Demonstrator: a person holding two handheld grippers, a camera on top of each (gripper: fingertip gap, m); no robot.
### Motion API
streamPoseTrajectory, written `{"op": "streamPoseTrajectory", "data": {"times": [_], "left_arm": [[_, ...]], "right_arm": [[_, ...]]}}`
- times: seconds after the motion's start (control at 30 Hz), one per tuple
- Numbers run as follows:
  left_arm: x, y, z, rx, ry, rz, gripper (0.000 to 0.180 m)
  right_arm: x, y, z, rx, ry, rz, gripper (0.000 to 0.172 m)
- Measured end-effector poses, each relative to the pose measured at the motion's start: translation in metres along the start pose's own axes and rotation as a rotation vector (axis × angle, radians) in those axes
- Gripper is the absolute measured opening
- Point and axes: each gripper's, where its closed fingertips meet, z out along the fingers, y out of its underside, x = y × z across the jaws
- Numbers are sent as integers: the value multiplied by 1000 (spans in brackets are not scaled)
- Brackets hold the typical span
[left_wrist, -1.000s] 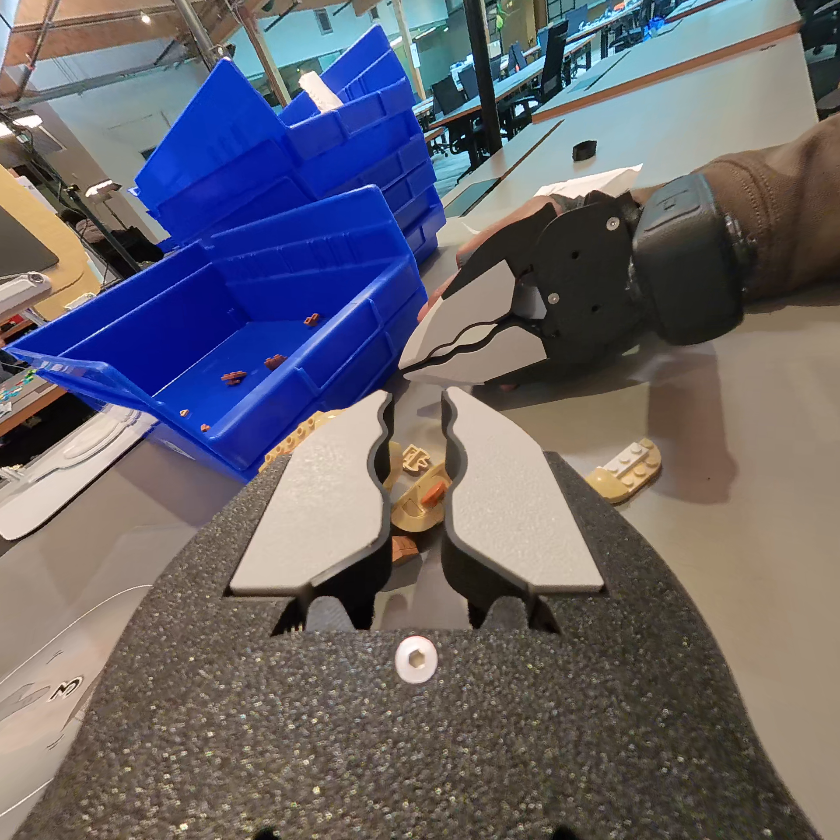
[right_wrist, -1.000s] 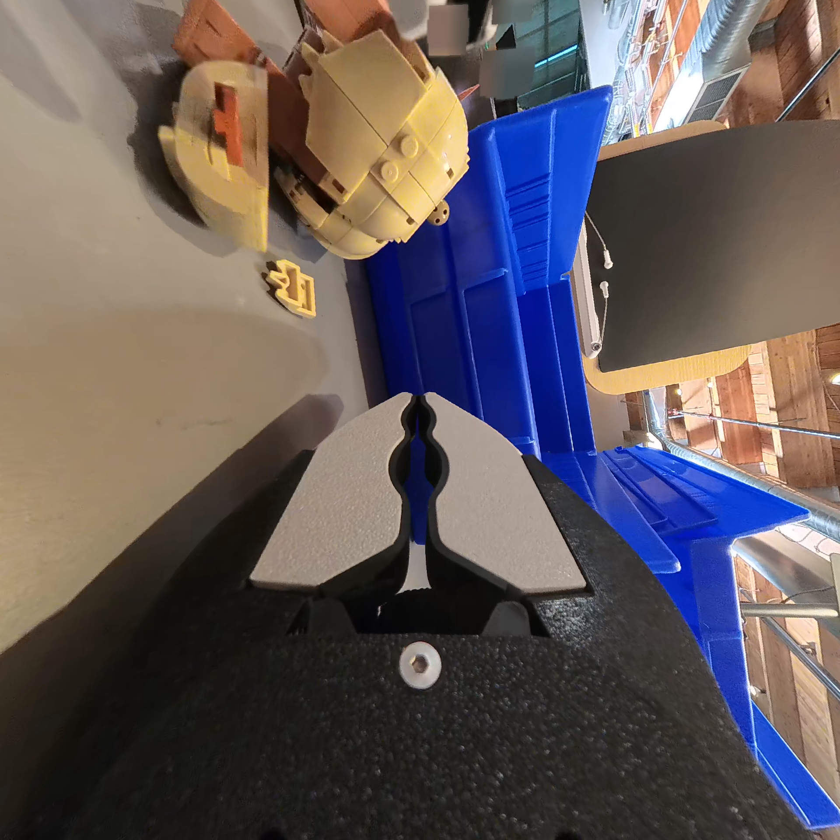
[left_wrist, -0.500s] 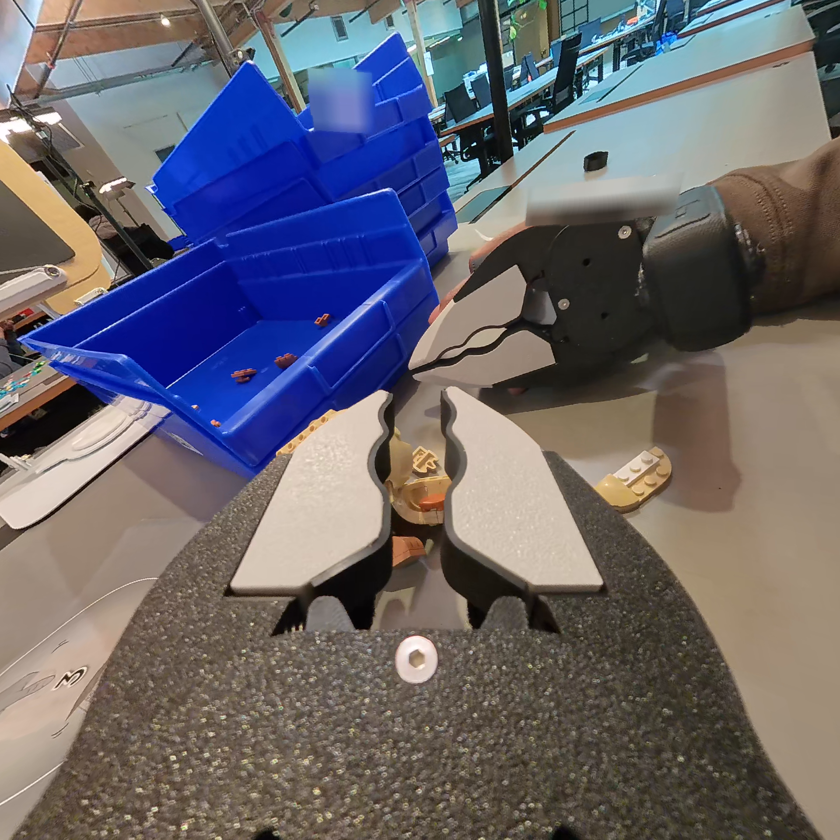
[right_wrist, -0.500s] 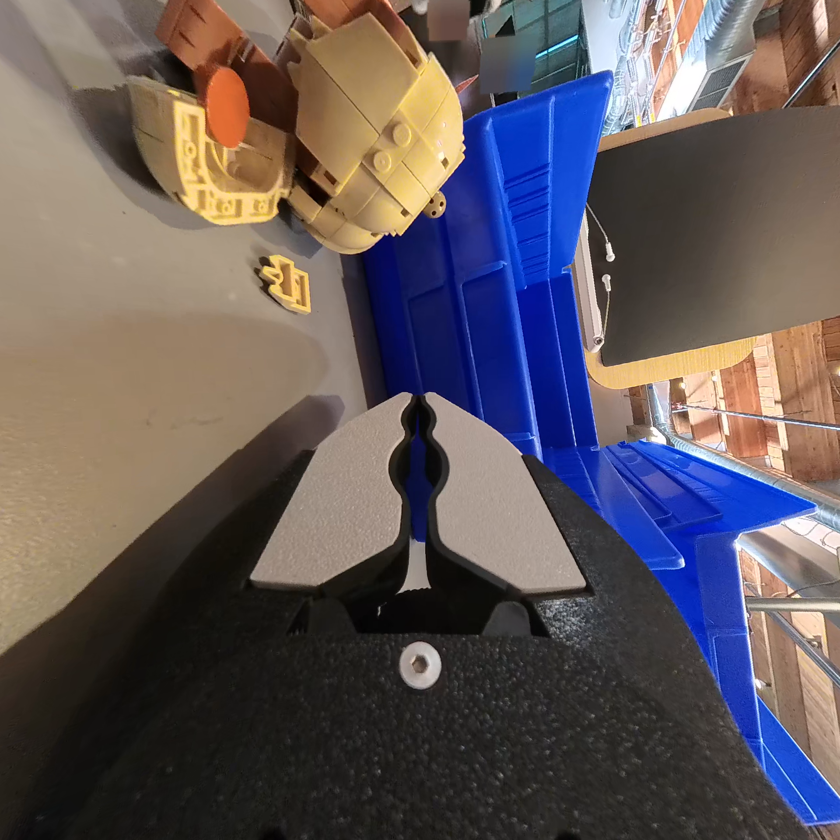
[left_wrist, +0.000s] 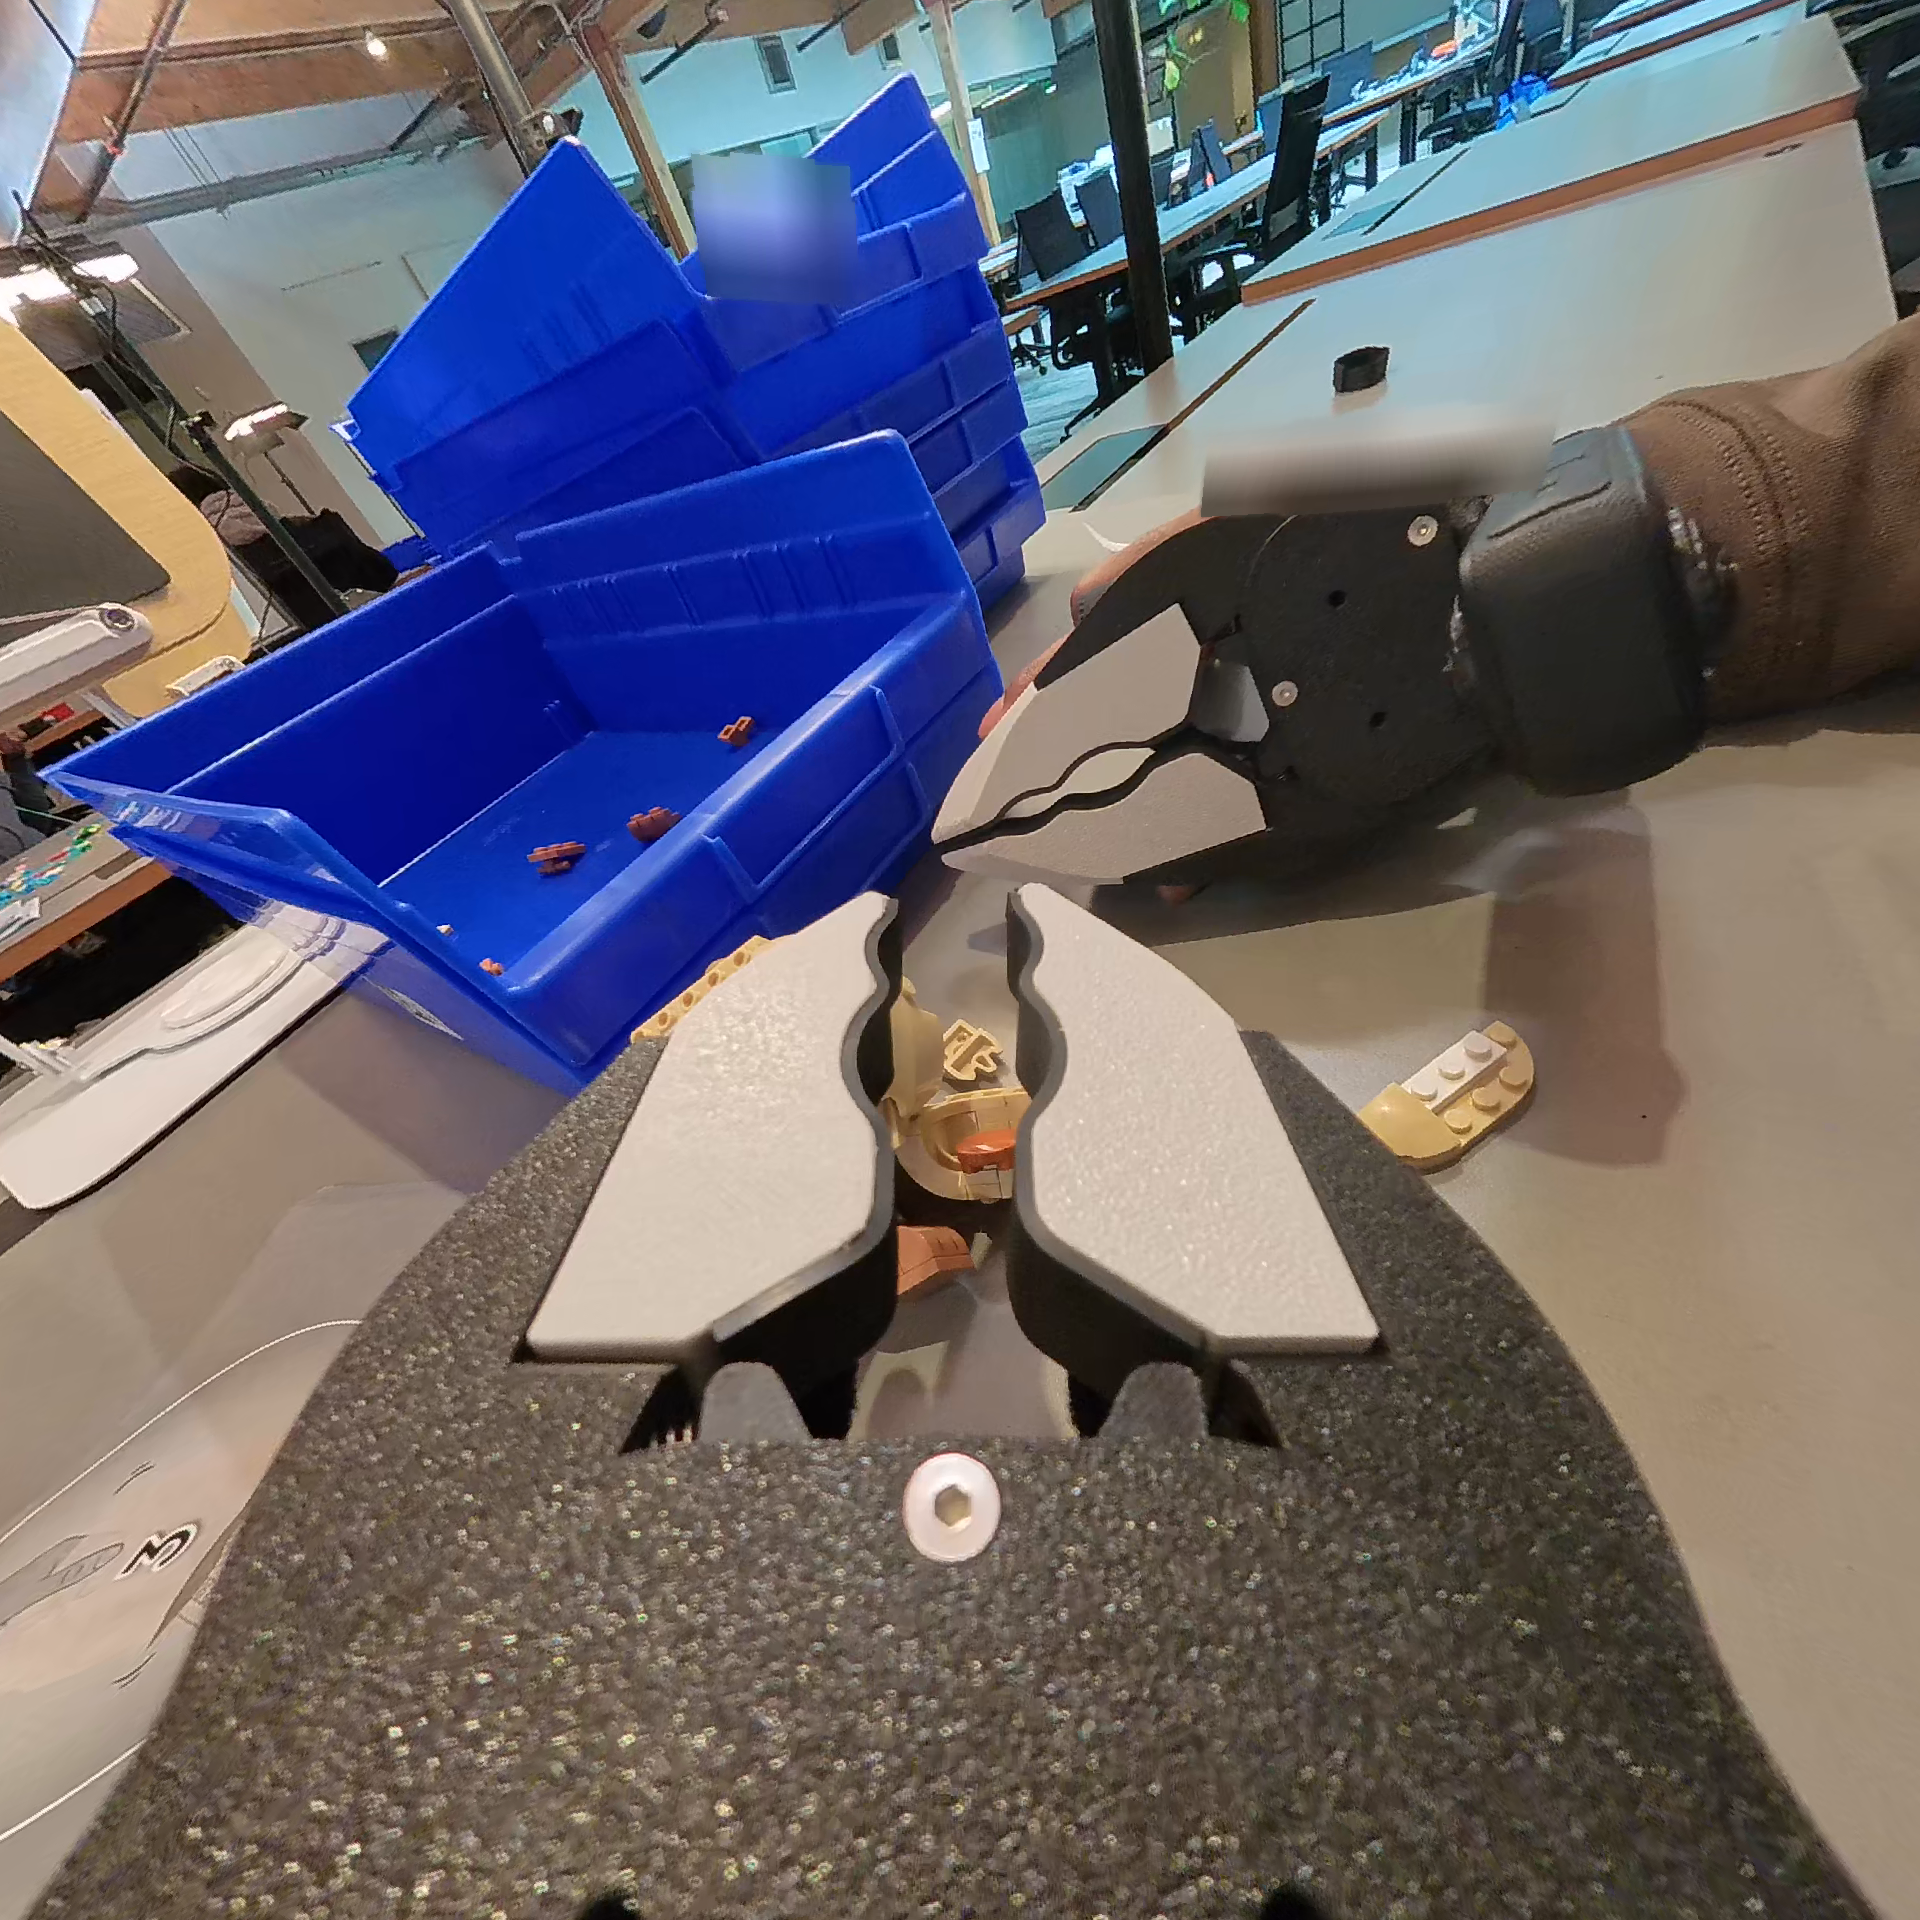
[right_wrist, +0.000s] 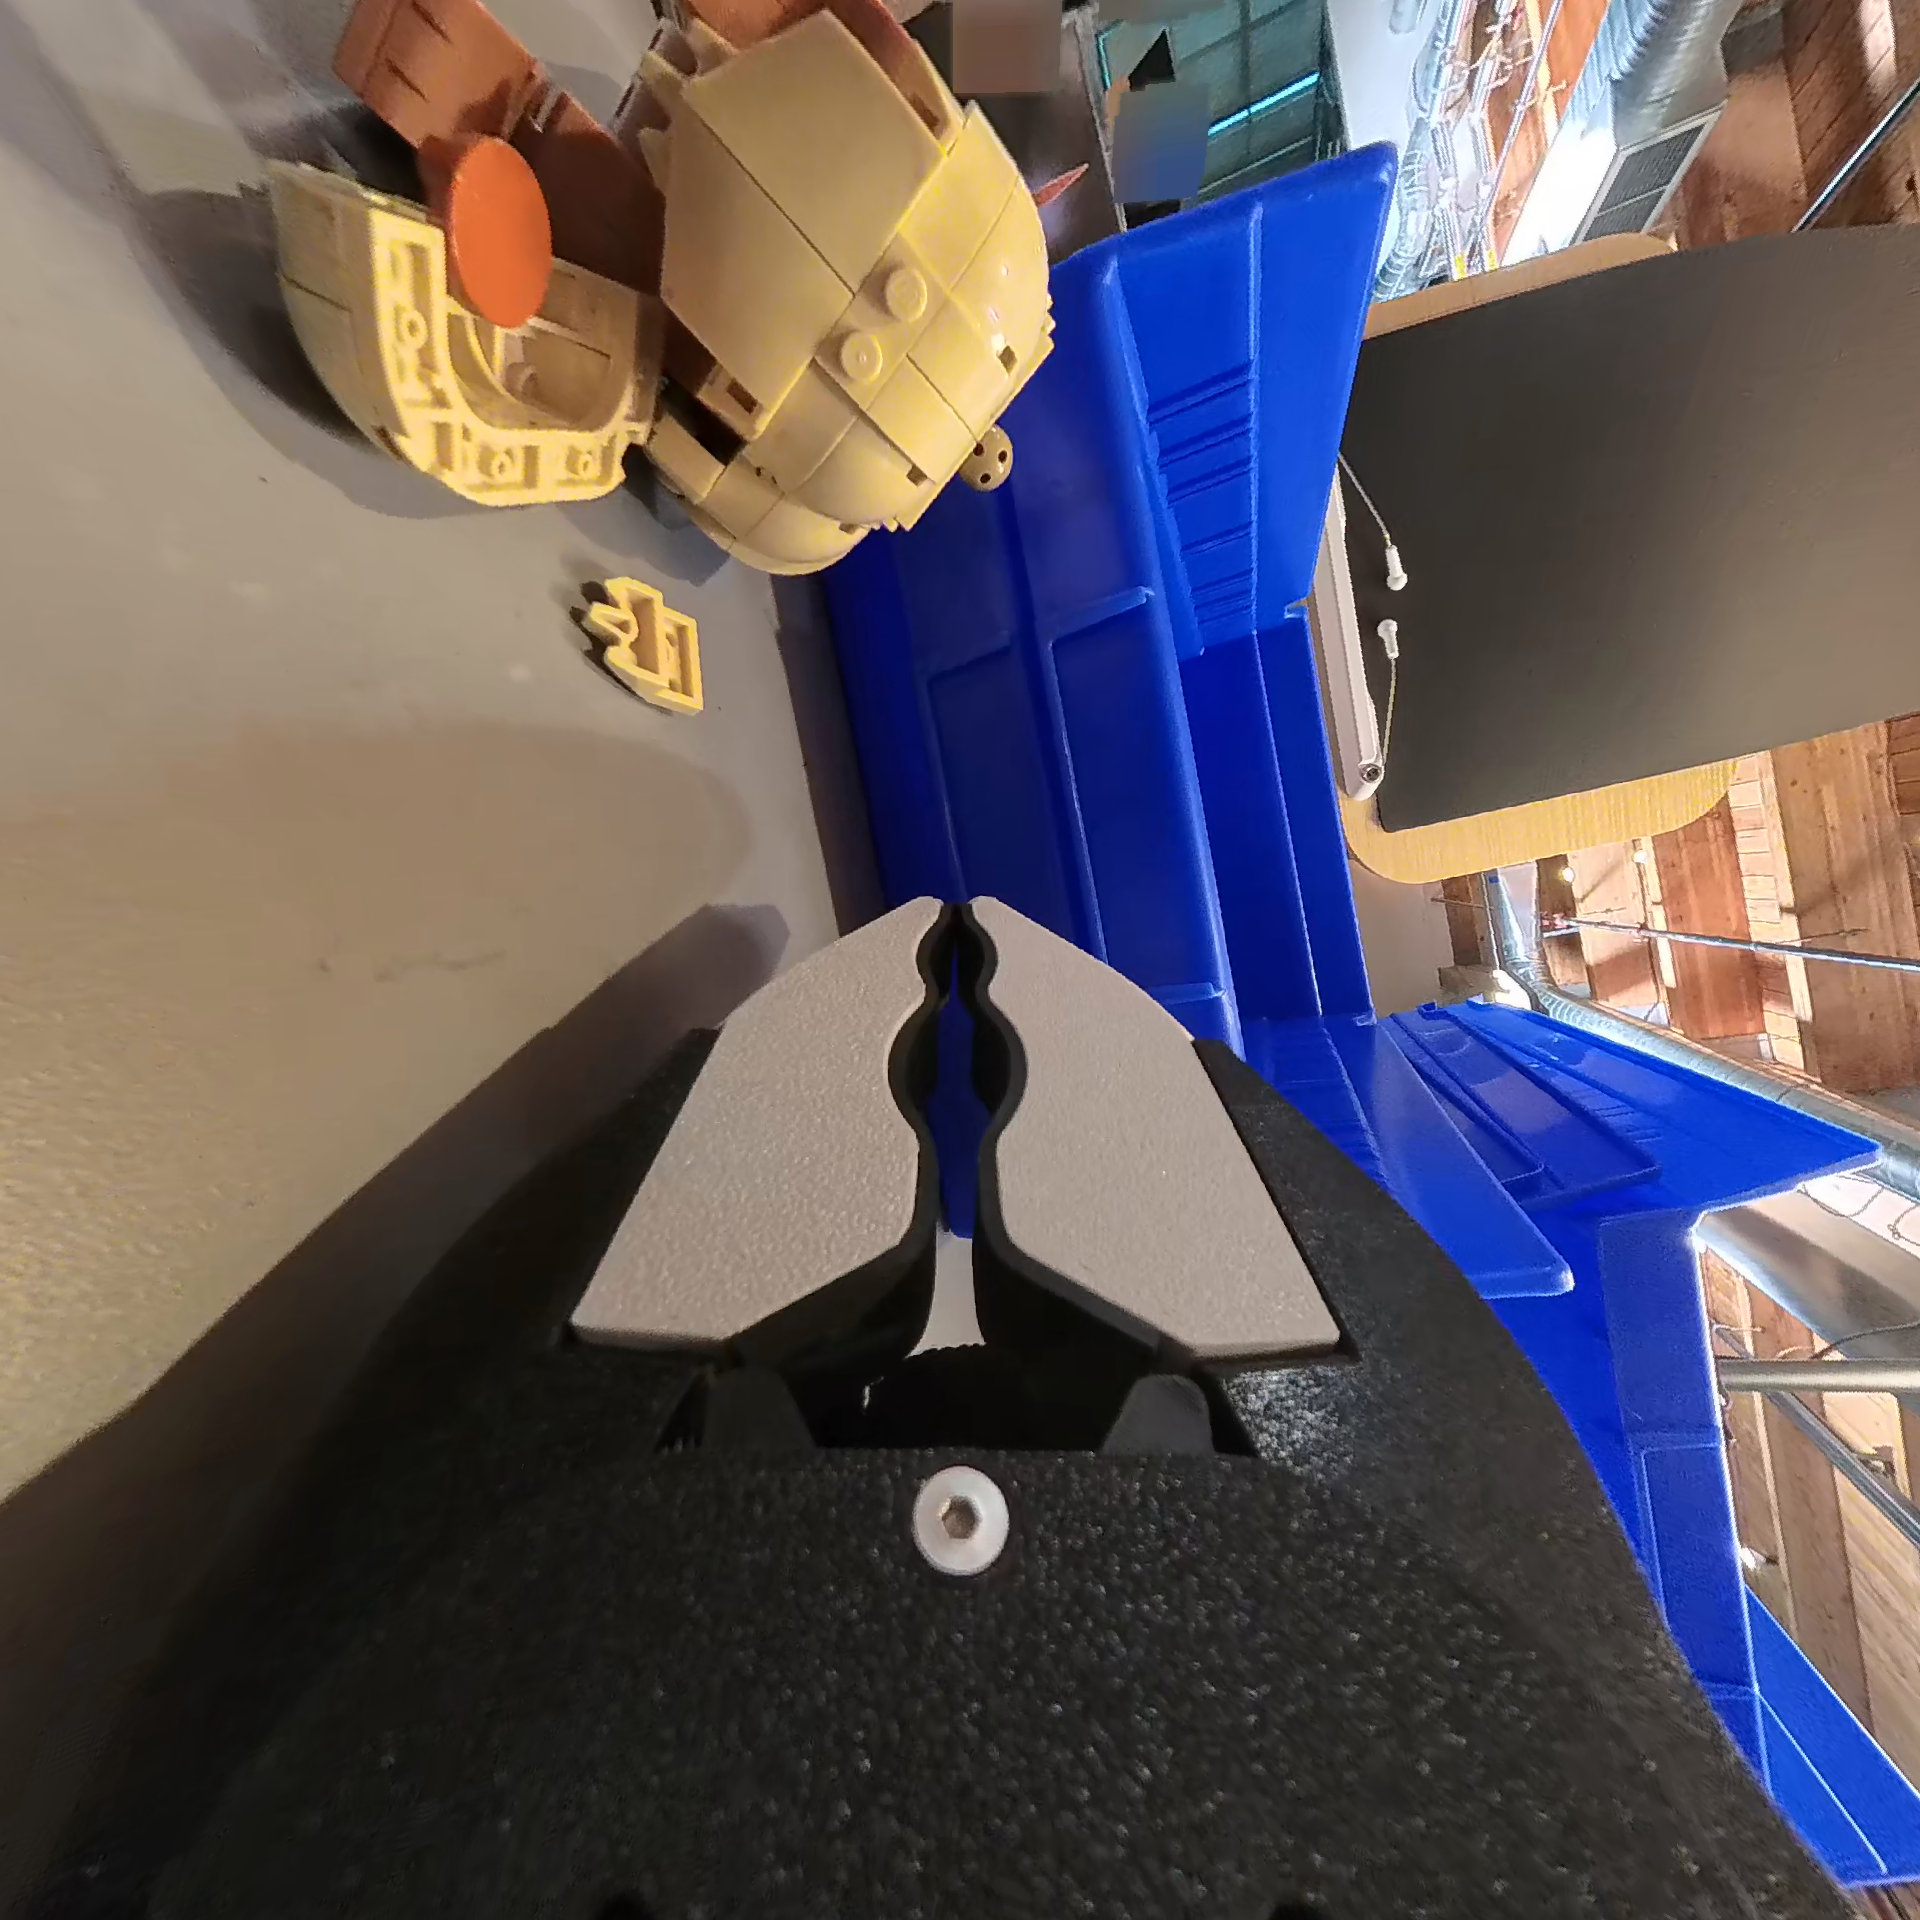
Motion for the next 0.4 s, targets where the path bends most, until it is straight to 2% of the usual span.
{"op": "streamPoseTrajectory", "data": {"times": [0.17,0.4], "left_arm": [[-3,-2,-2,19,-5,-24,19],[-18,-18,-19,163,-42,-143,18]], "right_arm": [[1,3,0,-2,-3,23,0],[3,7,0,-6,15,37,0]]}}
